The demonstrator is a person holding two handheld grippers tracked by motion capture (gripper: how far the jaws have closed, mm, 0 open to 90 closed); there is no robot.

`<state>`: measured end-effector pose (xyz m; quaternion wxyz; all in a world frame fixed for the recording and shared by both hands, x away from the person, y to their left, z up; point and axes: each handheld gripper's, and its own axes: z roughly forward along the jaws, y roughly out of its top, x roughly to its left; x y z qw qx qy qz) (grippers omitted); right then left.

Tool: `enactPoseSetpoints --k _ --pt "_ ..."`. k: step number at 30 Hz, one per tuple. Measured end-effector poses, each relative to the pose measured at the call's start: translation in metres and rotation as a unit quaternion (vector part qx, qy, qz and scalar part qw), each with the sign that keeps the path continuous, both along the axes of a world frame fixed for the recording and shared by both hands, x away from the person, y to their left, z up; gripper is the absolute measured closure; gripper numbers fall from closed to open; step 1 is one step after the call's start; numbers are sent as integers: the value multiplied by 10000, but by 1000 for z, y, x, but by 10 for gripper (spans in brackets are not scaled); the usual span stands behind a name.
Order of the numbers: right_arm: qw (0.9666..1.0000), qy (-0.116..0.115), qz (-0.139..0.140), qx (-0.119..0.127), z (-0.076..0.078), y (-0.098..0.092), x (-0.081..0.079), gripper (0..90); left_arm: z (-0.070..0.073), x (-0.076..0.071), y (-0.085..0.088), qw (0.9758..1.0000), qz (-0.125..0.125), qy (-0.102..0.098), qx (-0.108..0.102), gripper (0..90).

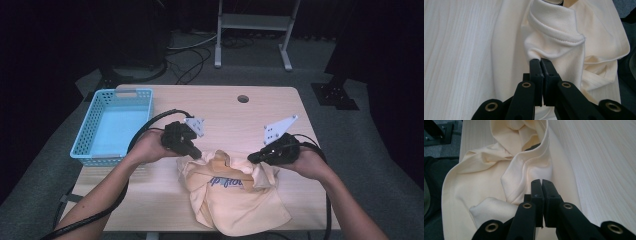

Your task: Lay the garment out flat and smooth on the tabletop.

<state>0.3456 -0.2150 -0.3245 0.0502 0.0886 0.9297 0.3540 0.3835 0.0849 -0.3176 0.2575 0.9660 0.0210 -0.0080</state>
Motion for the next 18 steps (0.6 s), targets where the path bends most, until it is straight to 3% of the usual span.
enactPoseSetpoints --k 7,9,10,11,12,13,14,15,16,17,18 --pt "9997 183 111 -137 -7 4 15 880 -13 16 -4 9998 -83 160 9 878" --pt "9993 248 167 -240 -9 6 27 882 -14 31 -7 9999 133 24 34 879" --pt "9992 217 130 -324 -7 9 36 883 -11 42 -8 9990 424 -155 45 883" --pt "9992 106 -22 -386 -2 11 50 885 -6 58 -9 9954 870 -400 0 883" --pt "9984 -98 -347 -430 7 13 68 884 1 74 -10 9877 1417 -649 -105 881" --pt "9927 -510 -1005 -435 20 14 89 880 9 89 -10 9761 1945 -938 -255 873" --pt "9800 -859 -1744 -415 33 13 107 877 16 102 -9 9607 2504 -1096 -484 791" --pt "9644 -1178 -2340 -351 45 11 119 838 20 109 -7 9539 2739 -1000 -706 717" --pt "9535 -1280 -2720 -194 51 10 124 829 24 113 -5 9486 2841 -884 -1079 721" --pt "9553 -1218 -2693 -50 55 12 122 803 22 109 -9 9531 2678 -830 -1141 709" --pt "9553 -1218 -2693 -50 55 12 122 803 22 109 -9 9531 2678 -830 -1141 690"
